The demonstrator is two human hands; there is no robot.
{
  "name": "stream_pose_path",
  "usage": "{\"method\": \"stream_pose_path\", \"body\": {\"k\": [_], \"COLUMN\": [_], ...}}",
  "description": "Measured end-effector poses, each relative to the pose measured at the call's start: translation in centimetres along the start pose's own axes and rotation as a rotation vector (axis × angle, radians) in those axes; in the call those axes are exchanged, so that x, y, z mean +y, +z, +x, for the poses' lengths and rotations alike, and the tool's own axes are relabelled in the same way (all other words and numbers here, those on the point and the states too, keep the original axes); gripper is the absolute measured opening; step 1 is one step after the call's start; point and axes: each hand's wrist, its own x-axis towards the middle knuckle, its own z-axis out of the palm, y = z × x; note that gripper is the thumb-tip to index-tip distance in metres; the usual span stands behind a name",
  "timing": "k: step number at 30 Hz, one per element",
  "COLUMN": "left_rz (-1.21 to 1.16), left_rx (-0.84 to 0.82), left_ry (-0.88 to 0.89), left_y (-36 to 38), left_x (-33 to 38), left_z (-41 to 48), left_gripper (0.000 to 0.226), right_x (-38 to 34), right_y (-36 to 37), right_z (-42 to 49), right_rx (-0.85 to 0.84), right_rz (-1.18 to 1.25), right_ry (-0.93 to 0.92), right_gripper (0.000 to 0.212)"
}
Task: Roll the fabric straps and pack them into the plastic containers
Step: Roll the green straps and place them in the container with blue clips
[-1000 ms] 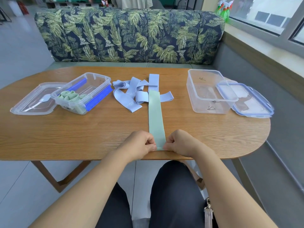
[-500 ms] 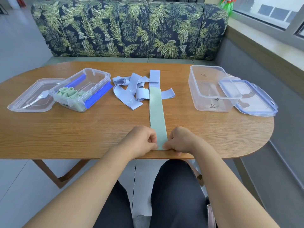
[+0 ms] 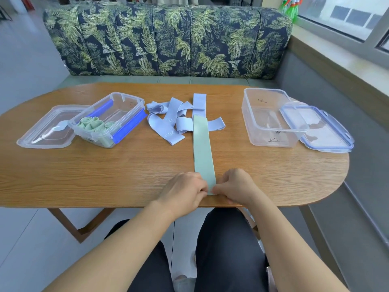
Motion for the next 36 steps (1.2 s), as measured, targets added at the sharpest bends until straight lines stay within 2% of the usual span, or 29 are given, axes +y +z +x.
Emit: {"method": "stream_pose_path", "body": {"k": [3,10,15,18,23,26,28,34,36], "left_rz": [-0.039,-0.101,-0.085,-0.08,-0.087,-0.125,-0.157,0.102,0.158], "left_rx": [-0.01,-0.067,-0.064,-0.048,-0.044,-0.01,0.013,0.137,0.183], "left_ry": [-0.047,-0.08,-0.07,-0.065,-0.088,-0.208,-0.29,-0.024,0.078], "left_y": [-0.1,-0.6,-0.2,0.1,0.2,0.5,0.6,0.8,1.0], "left_x": [0.0,-0.1,-0.5,-0.5,-0.3,-0.4,-0.2,0.1,-0.1], "left_z": [-0.1,0.3,0.3,0.2,0.2,0.2,0.2,0.4,0.2], "left_gripper": [0.019,0.018,0.017,0.018,0.015,0.011,0.01,0.022,0.021], "right_x": [1.5,3.1,2.8,2.9,2.7,2.1,1.7,1.0,0.8], "right_y": [0.6,2.8,2.7,2.7,2.0,1.3,0.8,0.1,0.0], "right_z": [-0.7,-0.6,-0.3,-0.5,-0.7,-0.5,-0.3,0.6,0.9], "right_rx": [0.164,0.374,0.384,0.374,0.263,0.188,0.132,0.044,0.015], "right_rz": [0.116,-0.24,-0.367,-0.362,-0.335,-0.216,-0.156,-0.152,-0.14], "right_ry": [-0.201,-0.574,-0.709,-0.682,-0.594,-0.444,-0.363,-0.262,-0.228], "right_gripper": [0.008,0.004,0.002,0.006,0.011,0.003,0.006,0.006,0.015]}}
